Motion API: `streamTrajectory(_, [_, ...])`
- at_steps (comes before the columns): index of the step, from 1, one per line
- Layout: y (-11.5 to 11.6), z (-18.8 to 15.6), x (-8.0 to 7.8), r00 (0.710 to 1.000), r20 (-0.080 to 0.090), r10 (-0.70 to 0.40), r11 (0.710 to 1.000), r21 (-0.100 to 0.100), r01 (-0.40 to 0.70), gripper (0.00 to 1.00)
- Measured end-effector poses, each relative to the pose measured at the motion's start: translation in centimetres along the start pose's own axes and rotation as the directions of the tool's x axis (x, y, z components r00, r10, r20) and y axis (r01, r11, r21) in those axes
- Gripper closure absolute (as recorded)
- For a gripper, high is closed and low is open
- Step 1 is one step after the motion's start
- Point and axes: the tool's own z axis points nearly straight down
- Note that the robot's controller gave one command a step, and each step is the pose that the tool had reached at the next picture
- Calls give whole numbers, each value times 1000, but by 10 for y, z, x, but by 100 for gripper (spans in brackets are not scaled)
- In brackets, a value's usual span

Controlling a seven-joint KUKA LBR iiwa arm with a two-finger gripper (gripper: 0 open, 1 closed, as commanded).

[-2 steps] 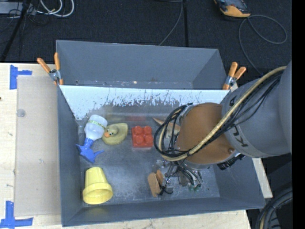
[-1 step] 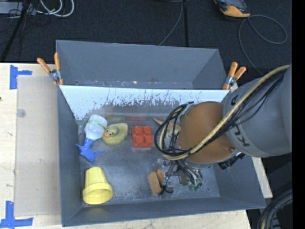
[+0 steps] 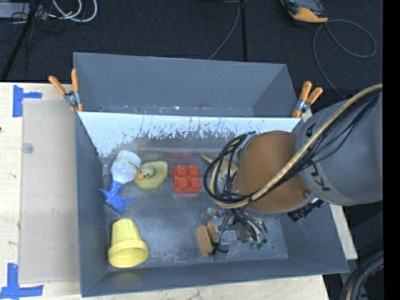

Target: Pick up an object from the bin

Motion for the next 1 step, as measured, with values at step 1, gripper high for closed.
streamTrajectory(1, [0, -13, -1, 1000, 3, 0, 1000, 0, 0, 100])
